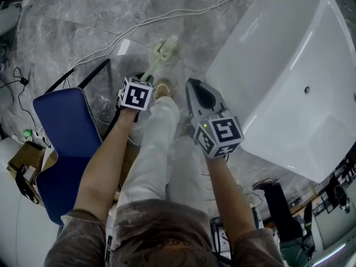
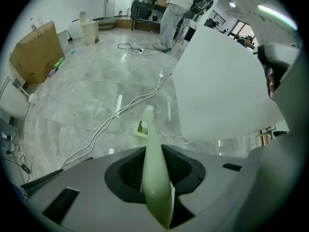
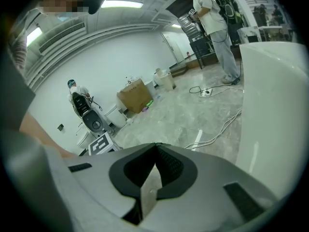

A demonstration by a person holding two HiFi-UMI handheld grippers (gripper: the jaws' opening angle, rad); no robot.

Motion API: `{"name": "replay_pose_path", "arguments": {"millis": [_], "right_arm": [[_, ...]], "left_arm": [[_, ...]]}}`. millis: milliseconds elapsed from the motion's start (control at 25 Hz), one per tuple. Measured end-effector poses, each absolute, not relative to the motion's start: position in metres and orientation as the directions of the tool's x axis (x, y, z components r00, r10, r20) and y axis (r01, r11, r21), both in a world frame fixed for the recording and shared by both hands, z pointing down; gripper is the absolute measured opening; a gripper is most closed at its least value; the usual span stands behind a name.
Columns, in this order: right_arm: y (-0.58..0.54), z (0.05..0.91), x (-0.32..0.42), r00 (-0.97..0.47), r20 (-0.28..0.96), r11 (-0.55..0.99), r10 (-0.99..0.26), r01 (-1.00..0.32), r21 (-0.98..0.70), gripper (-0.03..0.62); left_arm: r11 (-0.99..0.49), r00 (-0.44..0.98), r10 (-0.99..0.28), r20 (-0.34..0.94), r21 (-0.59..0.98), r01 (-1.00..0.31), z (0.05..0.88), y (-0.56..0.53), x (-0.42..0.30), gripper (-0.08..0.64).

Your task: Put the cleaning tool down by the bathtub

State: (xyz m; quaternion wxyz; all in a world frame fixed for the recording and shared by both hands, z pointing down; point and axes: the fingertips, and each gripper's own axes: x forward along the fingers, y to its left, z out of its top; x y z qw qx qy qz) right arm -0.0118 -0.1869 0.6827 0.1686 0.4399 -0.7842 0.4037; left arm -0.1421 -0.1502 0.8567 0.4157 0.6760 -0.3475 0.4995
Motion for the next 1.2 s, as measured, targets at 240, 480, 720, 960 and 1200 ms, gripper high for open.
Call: {"name": "replay_pose_path", "arguments": {"millis": [240, 480, 720, 960, 1200], "right_arm": [[-0.186, 0.685, -0.010, -0.555, 0.619, 0.276, -0.556, -0.826, -0.492, 0.000], [-0.184, 0.690, -0.005, -0.556, 0.616, 0.260, -0.558, -0.822, -0.506, 0.000], [-0.182, 0.691, -0.004, -0.559, 0.615, 0.253, -0.557, -0.819, -0.515, 0.000], [-0.184, 0.695, 0.002, -0.552, 0.616, 0.241, -0.562, -0.821, -0.517, 0.000], [-0.184, 0.702, 0.005, -0.550, 0.618, 0.225, -0.562, -0.820, -0.526, 0.000]], "left_arm": [[-0.418, 0.223, 0.014, 0.975, 0.209, -0.884, 0.877, -0.146, -0.144, 0.104], [-0.440, 0.184, 0.050, 0.982, 0.187, -0.878, 0.881, -0.158, -0.144, 0.104], [-0.456, 0.156, 0.099, 0.983, 0.185, -0.871, 0.886, -0.161, -0.143, 0.104], [-0.478, 0.139, 0.141, 0.980, 0.190, -0.858, 0.896, -0.167, -0.138, 0.104], [-0.474, 0.112, 0.181, 0.977, 0.187, -0.861, 0.904, -0.176, -0.139, 0.104]]}}
